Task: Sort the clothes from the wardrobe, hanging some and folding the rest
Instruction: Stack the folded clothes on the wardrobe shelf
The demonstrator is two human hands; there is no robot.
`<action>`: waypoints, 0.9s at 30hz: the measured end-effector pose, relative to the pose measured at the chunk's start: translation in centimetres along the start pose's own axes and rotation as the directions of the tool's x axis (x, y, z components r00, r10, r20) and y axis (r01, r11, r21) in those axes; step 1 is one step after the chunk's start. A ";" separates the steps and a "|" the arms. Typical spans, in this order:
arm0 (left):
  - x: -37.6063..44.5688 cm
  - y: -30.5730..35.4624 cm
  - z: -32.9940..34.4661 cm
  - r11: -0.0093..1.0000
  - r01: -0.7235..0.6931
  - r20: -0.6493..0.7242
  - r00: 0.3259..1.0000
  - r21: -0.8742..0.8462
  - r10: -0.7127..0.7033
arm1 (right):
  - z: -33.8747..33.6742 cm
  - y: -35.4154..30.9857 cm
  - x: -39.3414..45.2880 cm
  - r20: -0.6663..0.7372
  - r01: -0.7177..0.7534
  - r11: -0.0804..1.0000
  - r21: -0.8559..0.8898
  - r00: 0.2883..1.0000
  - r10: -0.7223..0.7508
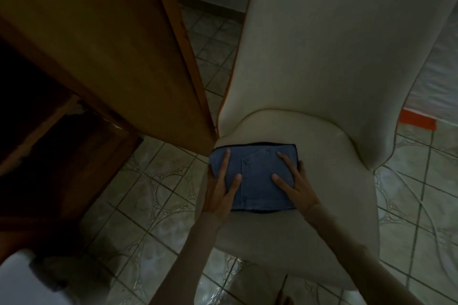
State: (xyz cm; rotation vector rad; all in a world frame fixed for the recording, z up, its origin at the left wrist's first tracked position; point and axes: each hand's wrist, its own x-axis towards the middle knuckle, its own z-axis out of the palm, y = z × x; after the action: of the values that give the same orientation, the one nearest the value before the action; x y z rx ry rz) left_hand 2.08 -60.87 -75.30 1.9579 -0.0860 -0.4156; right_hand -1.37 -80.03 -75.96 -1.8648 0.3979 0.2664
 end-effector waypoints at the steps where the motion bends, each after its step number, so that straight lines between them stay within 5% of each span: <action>1: 0.2 -0.2 -0.1 1.000 0.004 -0.004 1.000 0.003 -0.004 | 0.1 0.0 0.2 0.001 -0.019 1.000 0.004 1.000 0.019; 12: 1.5 0.6 -1.3 0.994 0.098 0.113 0.989 -0.058 -0.091 | -0.6 -0.1 1.8 0.072 -0.003 0.996 0.090 0.997 -0.003; 18: 1.6 1.0 -1.3 0.948 0.159 0.092 0.986 -0.276 -0.138 | -0.4 -1.5 1.7 0.017 -0.017 0.990 0.142 1.000 0.014; 27: -2.6 2.5 -8.7 0.933 0.146 -0.015 0.987 -0.330 -0.160 | 5.1 -7.1 -1.0 0.095 0.020 0.986 0.166 0.995 -0.036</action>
State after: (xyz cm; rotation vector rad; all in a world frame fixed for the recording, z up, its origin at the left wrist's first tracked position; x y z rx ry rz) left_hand 2.76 -53.67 -69.33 1.6472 0.1556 -0.4599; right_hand 0.58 -73.06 -71.06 -1.6866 0.3167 0.2950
